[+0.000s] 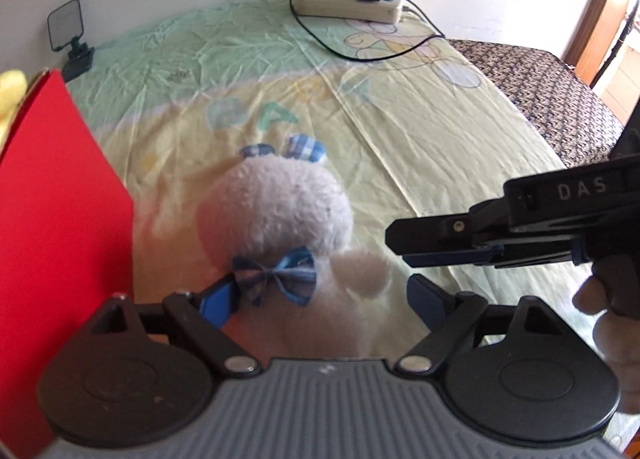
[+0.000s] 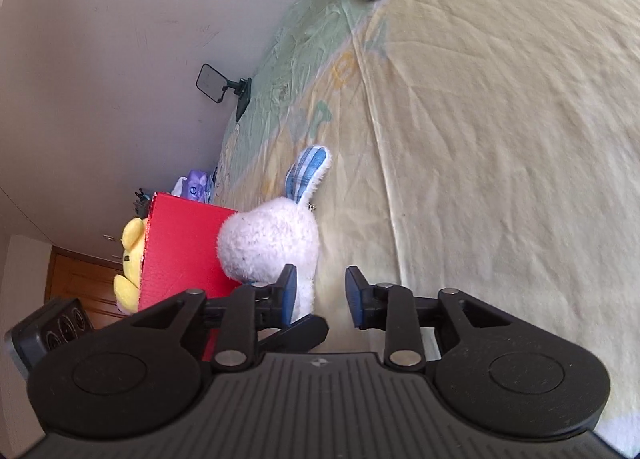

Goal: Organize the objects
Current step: 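Lift the white bunny off the sheet with the right gripper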

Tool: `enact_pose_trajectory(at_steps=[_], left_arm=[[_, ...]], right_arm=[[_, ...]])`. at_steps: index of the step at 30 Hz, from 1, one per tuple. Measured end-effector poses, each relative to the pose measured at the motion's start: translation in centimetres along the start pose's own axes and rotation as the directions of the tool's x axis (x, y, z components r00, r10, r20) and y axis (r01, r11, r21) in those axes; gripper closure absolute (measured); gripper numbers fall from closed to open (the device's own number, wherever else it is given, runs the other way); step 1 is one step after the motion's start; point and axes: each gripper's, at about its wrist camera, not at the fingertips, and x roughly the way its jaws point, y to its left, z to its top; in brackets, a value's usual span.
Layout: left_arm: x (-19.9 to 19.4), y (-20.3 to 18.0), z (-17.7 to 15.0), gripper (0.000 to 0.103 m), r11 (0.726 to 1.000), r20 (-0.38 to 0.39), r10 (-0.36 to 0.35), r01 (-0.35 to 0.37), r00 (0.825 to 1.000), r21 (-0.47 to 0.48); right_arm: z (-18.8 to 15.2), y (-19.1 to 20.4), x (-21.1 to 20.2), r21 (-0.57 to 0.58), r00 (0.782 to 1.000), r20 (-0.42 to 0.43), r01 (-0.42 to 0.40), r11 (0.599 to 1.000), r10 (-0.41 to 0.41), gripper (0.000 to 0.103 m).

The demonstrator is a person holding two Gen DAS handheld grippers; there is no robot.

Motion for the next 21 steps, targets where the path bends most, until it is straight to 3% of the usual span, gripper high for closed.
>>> enact_pose_trajectory(at_steps=[3, 12, 21], left_arm=[[0.5, 0.8, 0.3, 0.026, 0.999, -0.021, -0.001, 0.0, 1.0, -0.034], [0.8, 1.0, 0.3, 0.028, 0.999, -0.03, 0.02, -0.021, 0.999, -0.037], [0.0, 0.4, 0.2, 0.033, 0.999, -0.038, -0.013, 0.012, 0.999, -0.031]], right_arm=[[0.4, 0.6, 1.3, -0.022, 1.0, -0.021, 0.004, 1.0, -0.005, 0.069], [0.2, 1.4, 3.0, -0.07, 0.999, -0.043, 0.016, 0.997, -0.019, 0.069], [-0.6, 2.1, 2.0, -0.099, 0.998, -0.036, 0.054, 0.994, -0.058, 0.082]])
